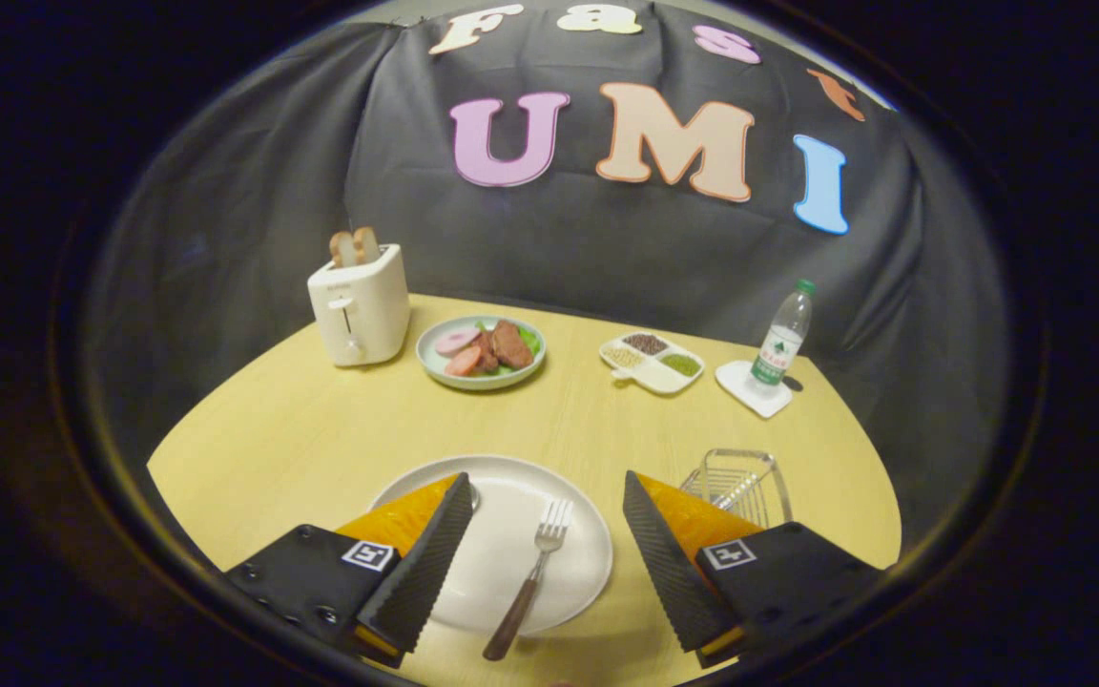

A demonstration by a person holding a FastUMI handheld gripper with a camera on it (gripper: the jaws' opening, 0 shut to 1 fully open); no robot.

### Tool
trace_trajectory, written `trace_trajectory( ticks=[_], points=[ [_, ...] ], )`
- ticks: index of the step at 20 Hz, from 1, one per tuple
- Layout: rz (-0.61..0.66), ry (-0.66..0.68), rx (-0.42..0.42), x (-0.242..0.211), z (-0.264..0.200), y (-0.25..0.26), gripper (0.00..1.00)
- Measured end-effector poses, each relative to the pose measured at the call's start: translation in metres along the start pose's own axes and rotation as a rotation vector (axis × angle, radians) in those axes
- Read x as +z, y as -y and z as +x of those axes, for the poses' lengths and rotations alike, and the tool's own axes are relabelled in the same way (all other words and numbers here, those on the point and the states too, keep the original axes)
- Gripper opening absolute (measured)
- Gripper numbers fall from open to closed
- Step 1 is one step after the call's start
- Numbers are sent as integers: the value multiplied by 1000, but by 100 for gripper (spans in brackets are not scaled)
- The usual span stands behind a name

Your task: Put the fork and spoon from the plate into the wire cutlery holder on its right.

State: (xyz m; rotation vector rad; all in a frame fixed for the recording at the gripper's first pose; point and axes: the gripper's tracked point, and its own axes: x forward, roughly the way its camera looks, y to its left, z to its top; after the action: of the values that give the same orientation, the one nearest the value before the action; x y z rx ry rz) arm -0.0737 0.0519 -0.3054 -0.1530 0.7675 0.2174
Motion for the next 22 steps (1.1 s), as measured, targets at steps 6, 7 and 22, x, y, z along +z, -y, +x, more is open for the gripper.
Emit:
trace_trajectory(
  ticks=[6, 7, 22],
  points=[
    [-4, -110, 16, -35, 12, -7, 100],
    [-2, -129, 17, -40, 12, -8, 100],
    [-38, -339, 49, -104, 23, -15, 93]
  ],
)
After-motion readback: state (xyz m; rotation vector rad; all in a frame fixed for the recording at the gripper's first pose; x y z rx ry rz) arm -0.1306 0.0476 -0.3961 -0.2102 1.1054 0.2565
